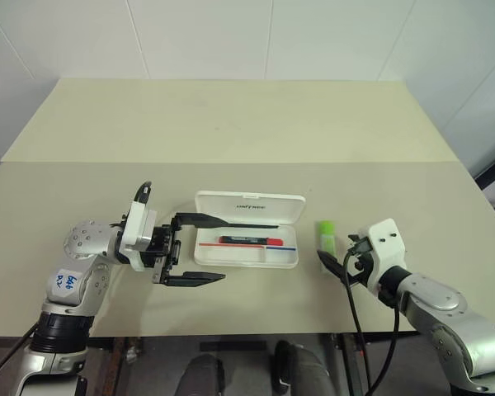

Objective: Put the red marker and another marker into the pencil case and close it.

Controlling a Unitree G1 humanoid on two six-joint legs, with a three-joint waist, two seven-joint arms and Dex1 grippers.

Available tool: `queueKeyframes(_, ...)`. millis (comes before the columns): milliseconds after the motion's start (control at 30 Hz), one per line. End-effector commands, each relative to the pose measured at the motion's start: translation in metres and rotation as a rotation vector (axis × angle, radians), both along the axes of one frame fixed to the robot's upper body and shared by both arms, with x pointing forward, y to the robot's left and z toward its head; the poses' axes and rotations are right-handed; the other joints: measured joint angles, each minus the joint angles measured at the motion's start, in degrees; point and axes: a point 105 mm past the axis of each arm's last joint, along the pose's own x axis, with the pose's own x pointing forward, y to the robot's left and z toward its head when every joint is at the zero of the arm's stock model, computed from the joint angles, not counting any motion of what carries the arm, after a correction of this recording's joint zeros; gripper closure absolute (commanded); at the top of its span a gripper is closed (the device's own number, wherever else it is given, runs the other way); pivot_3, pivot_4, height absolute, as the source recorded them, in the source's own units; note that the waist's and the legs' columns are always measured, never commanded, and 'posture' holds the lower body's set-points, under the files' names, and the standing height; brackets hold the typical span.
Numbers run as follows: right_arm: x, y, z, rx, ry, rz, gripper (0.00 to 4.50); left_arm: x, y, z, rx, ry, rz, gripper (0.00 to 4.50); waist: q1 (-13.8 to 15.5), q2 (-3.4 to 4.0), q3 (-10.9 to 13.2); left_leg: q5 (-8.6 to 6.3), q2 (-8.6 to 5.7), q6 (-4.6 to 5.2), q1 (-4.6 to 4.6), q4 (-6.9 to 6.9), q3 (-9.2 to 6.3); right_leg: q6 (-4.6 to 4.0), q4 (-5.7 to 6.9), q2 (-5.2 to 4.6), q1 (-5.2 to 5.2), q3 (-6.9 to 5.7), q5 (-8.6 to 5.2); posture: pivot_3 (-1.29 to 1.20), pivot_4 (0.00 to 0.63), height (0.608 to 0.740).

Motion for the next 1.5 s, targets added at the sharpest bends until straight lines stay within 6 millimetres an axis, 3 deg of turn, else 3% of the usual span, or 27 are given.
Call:
queueKeyframes(33,0.001,0.006,0.007,-0.005,-0.025,0.016,0.0,-0.003,-0.004,0.007,-0.008,-0.042,-0.017,0.05,-0.1,0.0,0.0,0.0,0.0,0.0,0.0,0.0,0.0,0.0,0.0,0.0,0.0,0.0,0.0,0.0,0.15,0.74)
queueKeyframes(333,0.003,0.01,-0.005,-0.029,0.044,0.005,0.0,-0.006,-0.006,0.008,-0.025,-0.048,-0.019,0.05,-0.06,0.0,0.0,-0.01,0.0,0.01,-0.01,-0.02,-0.01,0.0,-0.02,0.0,0.0,0.0,0.0,0.0,0.15,0.74)
queueKeyframes(500,0.006,0.002,-0.018,-0.095,0.13,-0.055,0.0,-0.008,-0.007,0.009,-0.034,-0.048,-0.02,0.05,-0.07,0.0,0.0,-0.01,0.0,0.02,0.01,-0.02,0.0,0.0,-0.01,-0.01,0.0,0.0,0.0,0.0,0.15,0.74)
queueKeyframes(667,0.011,-0.005,-0.028,-0.144,0.196,-0.12,1.23,-0.009,-0.004,0.008,-0.031,-0.043,-0.015,0.0,-0.14,-0.03,-0.02,-0.09,0.02,0.23,0.07,-0.01,-0.03,-0.07,-0.07,-0.03,0.01,0.03,0.04,0.0,0.15,0.74)
queueKeyframes(867,0.01,-0.002,-0.025,-0.137,0.181,-0.118,3.35,-0.009,-0.002,0.008,-0.027,-0.045,-0.01,0.0,0.25,-0.06,-0.04,0.13,0.02,0.36,0.03,-0.01,-0.03,-0.3,-0.33,-0.11,0.05,0.0,0.38,0.0,0.15,0.74)
queueKeyframes(1033,0.009,-0.005,-0.023,-0.149,0.184,-0.11,3.41,-0.008,-0.001,0.008,-0.025,-0.043,-0.01,0.0,0.28,-0.06,-0.04,0.23,0.04,0.47,0.0,-0.01,-0.06,-0.34,-0.46,-0.25,0.1,0.03,0.4,0.0,0.15,0.74)
queueKeyframes(1200,0.016,-0.022,-0.008,-0.179,0.126,-0.169,3.41,-0.005,-0.001,0.009,-0.027,-0.044,-0.006,0.0,0.29,-0.05,-0.03,0.2,0.01,0.5,-0.05,-0.02,-0.06,-0.21,-0.47,-0.23,0.09,0.0,0.48,0.0,0.15,0.74)
queueKeyframes(1333,0.028,-0.046,0.017,-0.221,0.018,-0.246,3.41,-0.003,-0.001,0.009,-0.026,-0.045,-0.004,0.0,0.26,-0.02,-0.01,0.17,-0.01,0.54,-0.12,-0.02,-0.05,-0.21,-0.6,-0.24,0.09,0.0,0.48,0.0,0.15,0.74)
queueKeyframes(1500,0.043,-0.058,0.065,-0.221,-0.258,-0.294,3.41,0.0,-0.002,0.01,-0.029,-0.045,-0.009,0.0,-0.25,0.06,0.04,0.15,0.0,0.42,-0.16,-0.21,0.0,-0.09,-0.46,0.0,-0.03,-0.07,0.55,0.0,0.15,0.74)
